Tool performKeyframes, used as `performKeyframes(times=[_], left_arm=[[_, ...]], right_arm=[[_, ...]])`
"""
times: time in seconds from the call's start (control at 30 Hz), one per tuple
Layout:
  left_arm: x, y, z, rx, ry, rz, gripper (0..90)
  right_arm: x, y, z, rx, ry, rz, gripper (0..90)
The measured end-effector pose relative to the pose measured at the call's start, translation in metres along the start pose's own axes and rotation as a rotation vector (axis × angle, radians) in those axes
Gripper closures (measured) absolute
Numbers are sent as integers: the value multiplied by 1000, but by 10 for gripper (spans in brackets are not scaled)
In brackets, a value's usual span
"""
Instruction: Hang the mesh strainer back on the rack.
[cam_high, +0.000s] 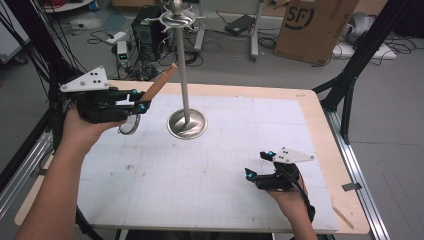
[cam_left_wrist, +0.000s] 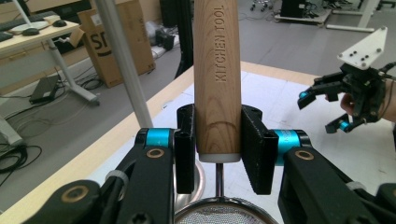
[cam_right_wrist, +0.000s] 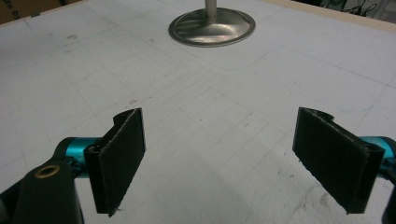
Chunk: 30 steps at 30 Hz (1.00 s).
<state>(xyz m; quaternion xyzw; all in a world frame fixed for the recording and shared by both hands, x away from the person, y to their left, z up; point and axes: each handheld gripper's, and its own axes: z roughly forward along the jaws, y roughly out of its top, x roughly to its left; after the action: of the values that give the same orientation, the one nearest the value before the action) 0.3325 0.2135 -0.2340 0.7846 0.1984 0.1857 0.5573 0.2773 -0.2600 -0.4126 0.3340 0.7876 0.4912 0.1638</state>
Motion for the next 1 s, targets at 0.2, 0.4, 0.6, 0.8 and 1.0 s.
performKeyframes(times=[0.2,0.4,0.6,0.8,1.0], left_arm=[[10,9,-4,-13,40,-6,687],[18,17,-6,-10,78,9,687],[23,29,-11,-45,99,8,687],[29,35,-12,-70,122,-6,687],[33,41,-9,-71,133,-10,687]], right_arm=[[0,-1,1,3,0,0,162],[0,-1,2,6,1,2,162],[0,-1,2,9,0,3,162],[0,-1,2,6,-1,1,162],[-1,-2,2,9,-2,5,162]])
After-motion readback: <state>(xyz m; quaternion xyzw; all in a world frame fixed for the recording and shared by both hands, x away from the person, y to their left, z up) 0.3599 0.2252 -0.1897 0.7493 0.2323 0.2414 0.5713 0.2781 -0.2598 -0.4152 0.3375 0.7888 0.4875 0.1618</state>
